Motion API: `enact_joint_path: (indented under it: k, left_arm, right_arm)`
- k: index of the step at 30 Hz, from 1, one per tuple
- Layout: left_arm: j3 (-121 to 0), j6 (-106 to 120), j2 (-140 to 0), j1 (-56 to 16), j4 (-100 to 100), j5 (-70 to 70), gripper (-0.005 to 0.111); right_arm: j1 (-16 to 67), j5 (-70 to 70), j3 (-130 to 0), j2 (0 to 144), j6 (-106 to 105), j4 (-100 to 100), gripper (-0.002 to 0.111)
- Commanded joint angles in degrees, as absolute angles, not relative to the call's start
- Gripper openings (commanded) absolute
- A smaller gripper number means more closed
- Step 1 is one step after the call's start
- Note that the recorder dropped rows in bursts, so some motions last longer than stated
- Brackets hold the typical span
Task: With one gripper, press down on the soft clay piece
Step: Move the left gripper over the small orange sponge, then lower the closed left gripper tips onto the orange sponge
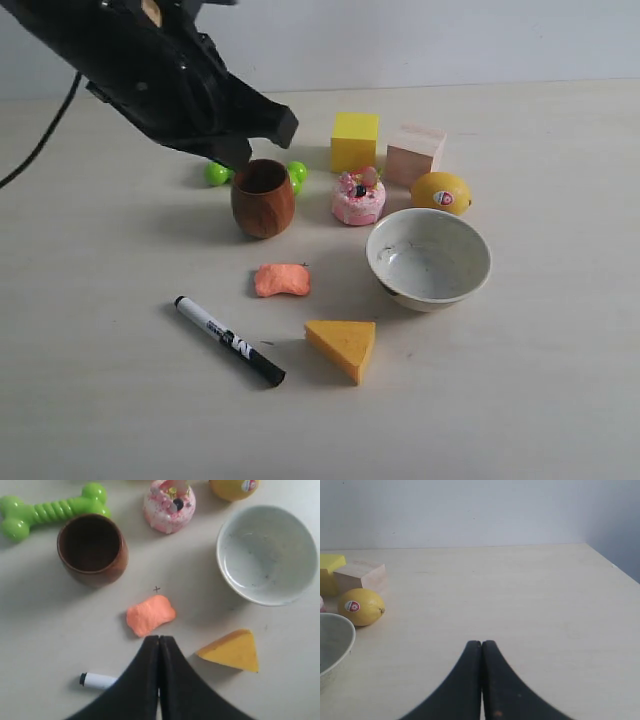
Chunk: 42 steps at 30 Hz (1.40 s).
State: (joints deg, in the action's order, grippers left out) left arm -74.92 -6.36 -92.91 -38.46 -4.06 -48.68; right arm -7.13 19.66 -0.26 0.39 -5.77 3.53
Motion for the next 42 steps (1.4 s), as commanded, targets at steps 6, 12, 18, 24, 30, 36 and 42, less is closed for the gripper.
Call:
enact_joint_path:
  k: [6, 12, 18, 24, 30, 36, 42]
  left_arm:
    - [-78.6, -15.2, -106.3, -38.8, -3.0, -53.4, 0.000]
    - [-78.6, -8.5, -108.6, -39.4, -3.0, -53.1, 0.013]
    - [-78.8, -7.9, -108.8, -39.4, -4.9, -51.2, 0.005]
    - [-78.8, -9.2, -108.9, -39.4, -5.1, -51.1, 0.000]
    - [-78.8, -11.3, -109.2, -40.1, -5.3, -51.1, 0.000]
    - [-80.6, -12.8, -113.0, -41.8, -5.3, -51.1, 0.000]
    - [-84.8, -13.9, -117.6, -41.8, -4.8, -53.7, 0.000]
  right_arm:
    - [-7.4, 19.5, 0.0, 0.0, -5.9, 3.4, 0.000]
    - [-7.4, 19.5, 0.0, 0.0, -5.9, 3.4, 0.000]
    - [-7.4, 19.5, 0.0, 0.0, -5.9, 3.4, 0.000]
    - [-7.4, 19.5, 0.0, 0.0, -5.9, 3.4, 0.000]
    - [-7.4, 19.5, 0.0, 0.0, -5.9, 3.4, 0.000]
    - [-7.4, 19.5, 0.0, 0.0, -5.9, 3.4, 0.000]
    - [-7.4, 19.5, 0.0, 0.0, -5.9, 3.4, 0.000]
